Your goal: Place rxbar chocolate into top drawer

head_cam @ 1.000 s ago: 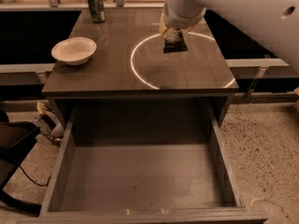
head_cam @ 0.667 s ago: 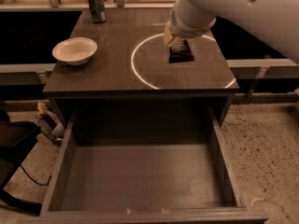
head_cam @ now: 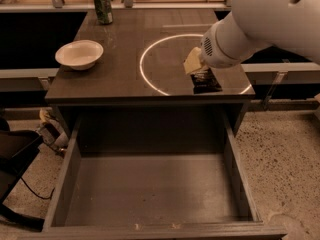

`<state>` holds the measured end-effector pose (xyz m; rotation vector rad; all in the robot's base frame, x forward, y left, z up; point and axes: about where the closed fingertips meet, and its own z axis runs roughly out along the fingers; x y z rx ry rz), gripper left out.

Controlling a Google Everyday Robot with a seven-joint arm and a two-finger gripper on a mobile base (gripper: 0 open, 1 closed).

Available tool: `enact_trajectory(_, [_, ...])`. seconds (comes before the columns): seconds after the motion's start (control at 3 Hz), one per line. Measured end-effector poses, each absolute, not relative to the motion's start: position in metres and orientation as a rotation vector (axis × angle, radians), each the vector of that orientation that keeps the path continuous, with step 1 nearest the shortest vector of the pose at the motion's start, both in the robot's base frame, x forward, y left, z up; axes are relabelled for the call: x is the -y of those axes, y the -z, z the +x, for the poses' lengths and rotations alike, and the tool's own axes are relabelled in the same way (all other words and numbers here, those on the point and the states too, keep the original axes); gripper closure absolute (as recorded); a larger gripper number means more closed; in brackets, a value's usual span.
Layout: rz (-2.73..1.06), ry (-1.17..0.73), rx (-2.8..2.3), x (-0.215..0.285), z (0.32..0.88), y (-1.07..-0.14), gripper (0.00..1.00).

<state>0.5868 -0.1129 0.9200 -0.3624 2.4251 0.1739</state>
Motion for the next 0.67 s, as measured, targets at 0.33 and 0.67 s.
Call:
enact_trajectory(0.33, [-0.427,-0.244,-2.415,0.1135,0.5688,-0.9010,1.00])
enact_trajectory(0.67, [-0.427,-0.246,-2.415,0.1132,0.5689,-0.9006,1.00])
